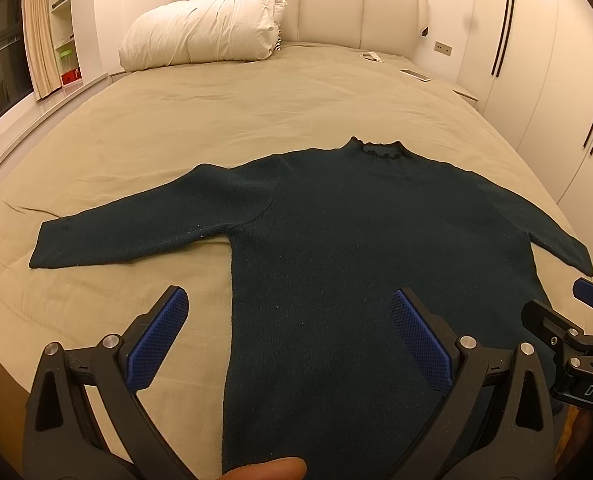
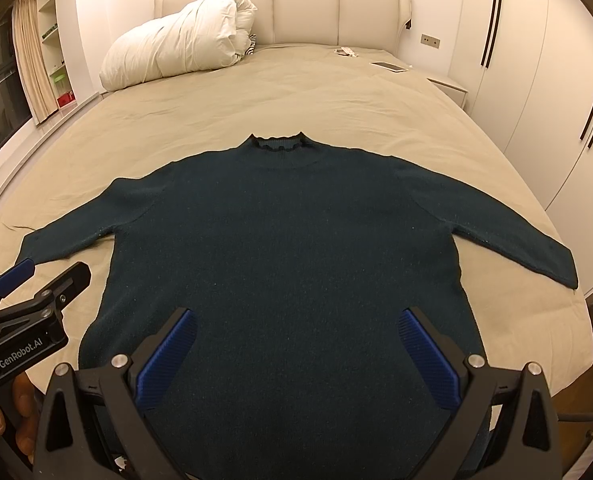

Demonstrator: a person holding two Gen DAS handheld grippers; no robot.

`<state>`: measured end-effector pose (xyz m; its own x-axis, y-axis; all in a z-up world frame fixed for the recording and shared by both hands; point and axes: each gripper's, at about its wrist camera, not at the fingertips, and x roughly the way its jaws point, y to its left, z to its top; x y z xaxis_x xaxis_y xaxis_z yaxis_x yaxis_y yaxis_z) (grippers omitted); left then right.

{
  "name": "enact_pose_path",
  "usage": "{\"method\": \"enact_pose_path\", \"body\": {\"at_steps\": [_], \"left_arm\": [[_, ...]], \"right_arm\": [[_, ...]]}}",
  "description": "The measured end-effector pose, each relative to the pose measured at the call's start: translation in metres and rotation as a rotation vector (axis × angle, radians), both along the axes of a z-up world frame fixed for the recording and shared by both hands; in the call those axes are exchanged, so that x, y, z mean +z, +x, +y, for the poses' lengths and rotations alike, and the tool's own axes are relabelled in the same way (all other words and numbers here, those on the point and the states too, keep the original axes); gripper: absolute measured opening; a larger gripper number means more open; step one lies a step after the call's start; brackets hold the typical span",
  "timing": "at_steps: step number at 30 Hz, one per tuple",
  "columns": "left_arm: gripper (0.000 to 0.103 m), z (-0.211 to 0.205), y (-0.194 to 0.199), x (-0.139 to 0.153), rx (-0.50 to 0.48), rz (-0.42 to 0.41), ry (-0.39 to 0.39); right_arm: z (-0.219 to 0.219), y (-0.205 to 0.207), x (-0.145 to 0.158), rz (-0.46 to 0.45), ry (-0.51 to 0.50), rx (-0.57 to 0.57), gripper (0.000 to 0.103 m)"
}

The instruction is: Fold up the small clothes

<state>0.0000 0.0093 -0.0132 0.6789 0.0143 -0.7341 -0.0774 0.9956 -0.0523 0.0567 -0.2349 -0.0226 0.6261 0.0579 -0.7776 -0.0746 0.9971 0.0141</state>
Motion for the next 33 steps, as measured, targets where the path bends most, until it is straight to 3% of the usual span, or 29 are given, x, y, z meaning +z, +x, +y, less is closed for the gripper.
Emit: {"method": "enact_pose_path", "body": {"at_steps": [33], "left_arm": [[0.103,0.0011,-0.0011,-0.0039,0.0,0.005,-0.004]], "right_arm": [[-0.0013,-0.001,-0.0024,0.0,0.001,0.0,0.103]]}}
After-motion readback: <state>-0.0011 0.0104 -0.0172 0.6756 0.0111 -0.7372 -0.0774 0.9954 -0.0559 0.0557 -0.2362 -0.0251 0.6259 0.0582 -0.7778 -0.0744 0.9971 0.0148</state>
